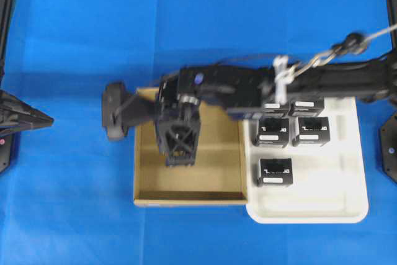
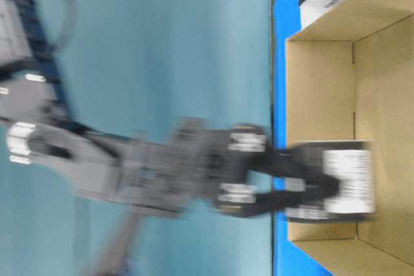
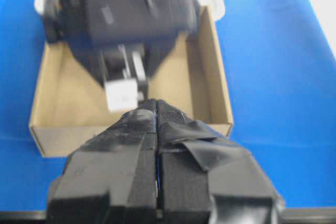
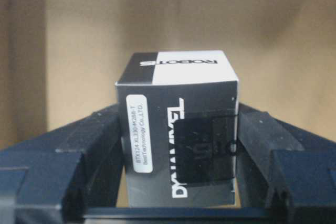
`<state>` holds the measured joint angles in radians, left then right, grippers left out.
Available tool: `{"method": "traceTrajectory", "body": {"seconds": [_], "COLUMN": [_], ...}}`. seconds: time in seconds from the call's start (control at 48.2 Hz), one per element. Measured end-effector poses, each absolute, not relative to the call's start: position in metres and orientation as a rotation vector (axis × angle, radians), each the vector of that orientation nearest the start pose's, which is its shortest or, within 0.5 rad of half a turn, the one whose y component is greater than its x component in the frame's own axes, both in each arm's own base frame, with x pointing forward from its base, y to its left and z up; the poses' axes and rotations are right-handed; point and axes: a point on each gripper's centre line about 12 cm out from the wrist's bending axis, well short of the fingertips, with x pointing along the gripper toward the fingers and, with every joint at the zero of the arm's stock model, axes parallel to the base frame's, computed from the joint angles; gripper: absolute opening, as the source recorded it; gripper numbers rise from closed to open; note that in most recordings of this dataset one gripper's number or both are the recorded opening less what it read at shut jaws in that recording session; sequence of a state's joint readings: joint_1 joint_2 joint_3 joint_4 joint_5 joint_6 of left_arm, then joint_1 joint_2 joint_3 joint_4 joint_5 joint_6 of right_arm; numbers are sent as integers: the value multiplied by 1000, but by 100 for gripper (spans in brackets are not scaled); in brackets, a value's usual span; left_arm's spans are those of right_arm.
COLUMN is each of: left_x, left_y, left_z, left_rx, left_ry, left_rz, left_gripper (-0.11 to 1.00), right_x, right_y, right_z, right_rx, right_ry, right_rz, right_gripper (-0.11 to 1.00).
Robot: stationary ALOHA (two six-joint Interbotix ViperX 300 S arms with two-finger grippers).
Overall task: Pick the box from inside the cardboard box.
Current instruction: 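Lift the servo box out of the cardboard box with the right gripper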
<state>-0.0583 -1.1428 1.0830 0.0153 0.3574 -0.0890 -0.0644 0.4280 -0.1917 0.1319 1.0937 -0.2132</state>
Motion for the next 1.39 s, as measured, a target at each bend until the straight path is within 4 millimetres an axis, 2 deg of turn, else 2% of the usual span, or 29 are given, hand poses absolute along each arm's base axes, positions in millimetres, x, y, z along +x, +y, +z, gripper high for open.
{"method": "traceTrajectory", "body": {"seconds": [0.145,0.415,0.685,0.996,1.162,1.245,1.39], "left_x": [164,164,164,164,164,164,164], "left_y": [-9,-9,-9,-9,-9,-9,-9], "left_z": [289,289,289,289,289,289,289], "left_rx": [-66,-65,-65,-65,-65,-65,-65], "left_ry": [299,299,299,299,299,299,299], "left_rz": [-42,-41,-41,-41,-41,-41,-41], "left_gripper": [-7,-7,-7,-7,-7,-7,-7], "right_x": [482,451,420,370,345,333,310], "right_y": [-29,-23,-22,-13,1,9,23], "right_z": [237,301,345,400,420,420,404], "right_rx": [16,46,86,169,206,213,232], "right_ry": [1296,1259,1241,1223,1203,1210,1267], "right_rz": [121,101,71,18,8,13,13], "right_gripper": [61,61,61,61,61,61,61]}}
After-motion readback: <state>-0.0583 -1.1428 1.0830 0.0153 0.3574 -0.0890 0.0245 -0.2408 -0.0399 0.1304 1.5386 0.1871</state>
